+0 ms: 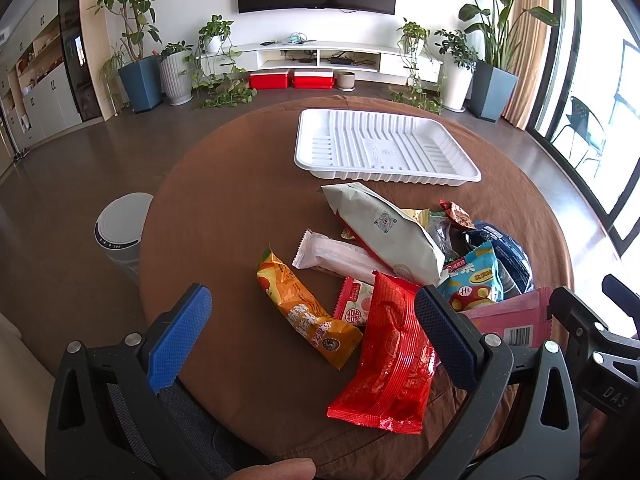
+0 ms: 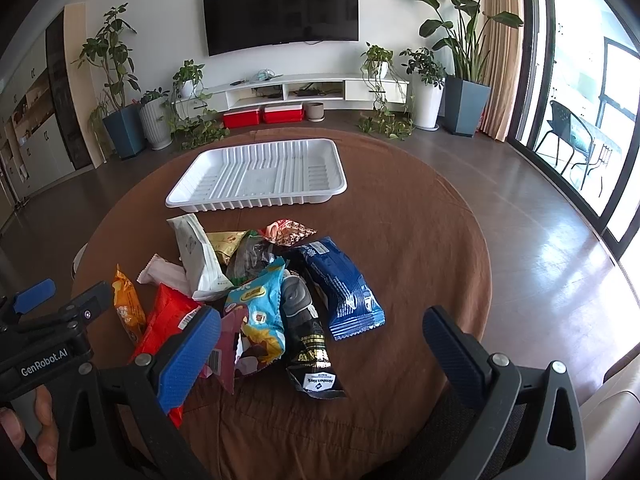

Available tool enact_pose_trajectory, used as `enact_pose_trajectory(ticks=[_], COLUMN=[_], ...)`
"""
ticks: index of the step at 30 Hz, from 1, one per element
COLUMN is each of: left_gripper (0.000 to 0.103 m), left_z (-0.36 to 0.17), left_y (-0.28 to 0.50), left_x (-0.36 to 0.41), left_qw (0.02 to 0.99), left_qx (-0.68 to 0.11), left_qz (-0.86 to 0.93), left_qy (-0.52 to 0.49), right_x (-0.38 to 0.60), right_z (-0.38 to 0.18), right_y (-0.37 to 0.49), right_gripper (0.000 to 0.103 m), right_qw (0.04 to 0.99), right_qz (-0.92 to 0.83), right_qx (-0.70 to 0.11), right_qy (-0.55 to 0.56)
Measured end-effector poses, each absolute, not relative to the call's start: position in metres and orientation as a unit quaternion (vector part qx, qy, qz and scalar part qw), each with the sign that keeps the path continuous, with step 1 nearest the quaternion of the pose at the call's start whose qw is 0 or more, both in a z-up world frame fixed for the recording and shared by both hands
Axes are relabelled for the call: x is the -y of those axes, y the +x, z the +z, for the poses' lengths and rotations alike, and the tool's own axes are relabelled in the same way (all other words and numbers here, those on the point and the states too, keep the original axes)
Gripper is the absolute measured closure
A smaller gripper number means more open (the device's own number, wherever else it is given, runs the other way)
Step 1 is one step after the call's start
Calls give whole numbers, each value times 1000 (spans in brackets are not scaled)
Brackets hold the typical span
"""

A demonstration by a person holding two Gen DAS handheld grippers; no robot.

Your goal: Organize snacks

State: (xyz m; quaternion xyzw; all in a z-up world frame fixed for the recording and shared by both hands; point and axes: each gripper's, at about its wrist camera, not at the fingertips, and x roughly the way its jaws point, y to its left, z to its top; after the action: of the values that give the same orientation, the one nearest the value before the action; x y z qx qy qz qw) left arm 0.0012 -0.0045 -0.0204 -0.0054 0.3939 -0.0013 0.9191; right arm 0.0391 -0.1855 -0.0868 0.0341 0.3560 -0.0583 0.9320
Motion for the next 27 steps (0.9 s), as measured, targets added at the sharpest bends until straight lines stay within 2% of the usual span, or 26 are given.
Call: enact_pose_trajectory(ticks=[27], left_gripper=[0], left_z=[-21], left_y=[1], left_x=[5], left_qw=[919], left_qx=[-395], left_qz=[-1], left_qy=[-5], right_x=[185], right_z=[-86], right_y=[39], right_gripper=[0], right_qw=[931], right_qz=[-58], right_qx=[-358], right_qy=[34])
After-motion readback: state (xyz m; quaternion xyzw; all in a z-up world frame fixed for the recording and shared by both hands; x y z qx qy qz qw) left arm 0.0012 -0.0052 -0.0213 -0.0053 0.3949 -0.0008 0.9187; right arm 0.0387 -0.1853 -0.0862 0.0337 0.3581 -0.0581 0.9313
